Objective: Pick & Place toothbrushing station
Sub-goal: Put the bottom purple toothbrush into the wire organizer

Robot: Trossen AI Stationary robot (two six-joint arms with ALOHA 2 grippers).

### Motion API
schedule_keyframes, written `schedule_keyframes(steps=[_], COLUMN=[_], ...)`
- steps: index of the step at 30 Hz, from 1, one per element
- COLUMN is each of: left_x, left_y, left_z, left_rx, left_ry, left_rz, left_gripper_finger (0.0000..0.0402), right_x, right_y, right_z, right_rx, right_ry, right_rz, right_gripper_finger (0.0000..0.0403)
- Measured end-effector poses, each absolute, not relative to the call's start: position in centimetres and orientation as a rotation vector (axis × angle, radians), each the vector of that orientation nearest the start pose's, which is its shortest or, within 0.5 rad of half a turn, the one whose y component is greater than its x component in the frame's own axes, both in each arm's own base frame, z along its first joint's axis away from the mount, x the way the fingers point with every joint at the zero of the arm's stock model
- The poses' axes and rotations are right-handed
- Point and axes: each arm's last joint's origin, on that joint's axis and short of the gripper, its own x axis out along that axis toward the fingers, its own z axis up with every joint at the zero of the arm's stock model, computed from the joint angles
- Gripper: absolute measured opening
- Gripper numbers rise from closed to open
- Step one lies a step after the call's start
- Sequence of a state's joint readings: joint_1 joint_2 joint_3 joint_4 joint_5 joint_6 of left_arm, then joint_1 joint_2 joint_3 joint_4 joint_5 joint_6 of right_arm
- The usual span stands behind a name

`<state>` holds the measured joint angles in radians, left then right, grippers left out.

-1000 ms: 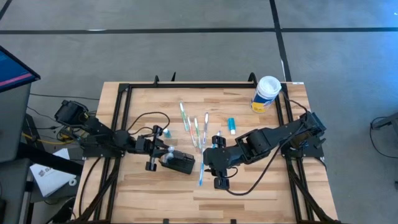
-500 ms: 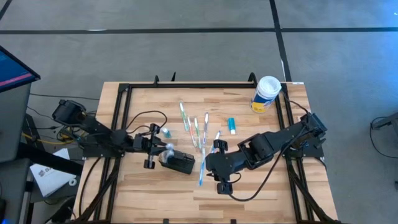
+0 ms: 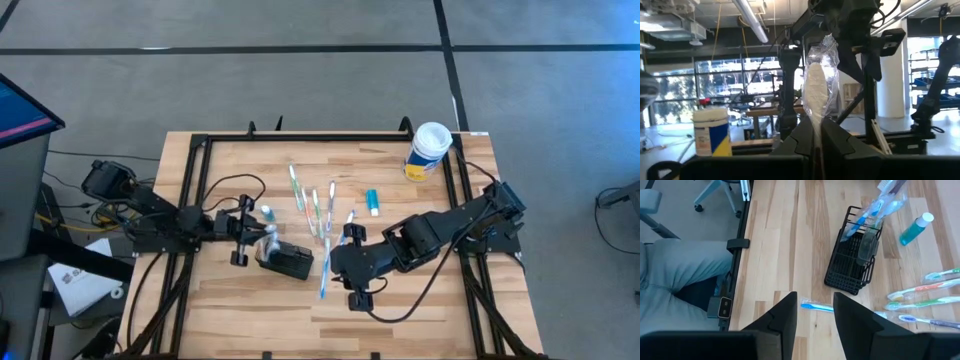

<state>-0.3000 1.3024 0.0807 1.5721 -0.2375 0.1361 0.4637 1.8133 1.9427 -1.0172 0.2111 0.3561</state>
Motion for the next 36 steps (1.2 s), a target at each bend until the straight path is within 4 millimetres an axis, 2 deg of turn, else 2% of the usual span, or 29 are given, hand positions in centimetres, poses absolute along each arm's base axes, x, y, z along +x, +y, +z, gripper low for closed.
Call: schedule_keyframes(steps=[14, 19, 29, 33, 36], left_x=[17.9, 18.0, 19.4, 19.6, 19.5], left_y=[-4.8, -4.9, -5.3, -5.3, -5.3], left_z=[18.5, 18.7, 17.9, 17.7, 17.6], left_rx=[-0.023, -0.002, 0.012, 0.017, 0.019], left_ry=[-0.353, -0.361, -0.306, -0.294, -0.289], left_rz=[-0.052, -0.048, -0.049, -0.048, -0.048], left_gripper_finger=[0.002, 0.0009, 0.0016, 0.0009, 0.002], right_x=[34.2, 34.2, 34.4, 34.4, 34.3], right_y=[16.3, 16.3, 16.4, 16.4, 16.5], right_z=[37.7, 37.7, 37.5, 37.5, 37.5], right_rx=[0.035, 0.033, 0.024, 0.023, 0.021], right_ry=[0.863, 0.863, 0.867, 0.867, 0.868], right_rz=[0.083, 0.084, 0.087, 0.087, 0.089], right_gripper_finger=[0.0118, 0.0118, 0.0118, 0.0118, 0.0118])
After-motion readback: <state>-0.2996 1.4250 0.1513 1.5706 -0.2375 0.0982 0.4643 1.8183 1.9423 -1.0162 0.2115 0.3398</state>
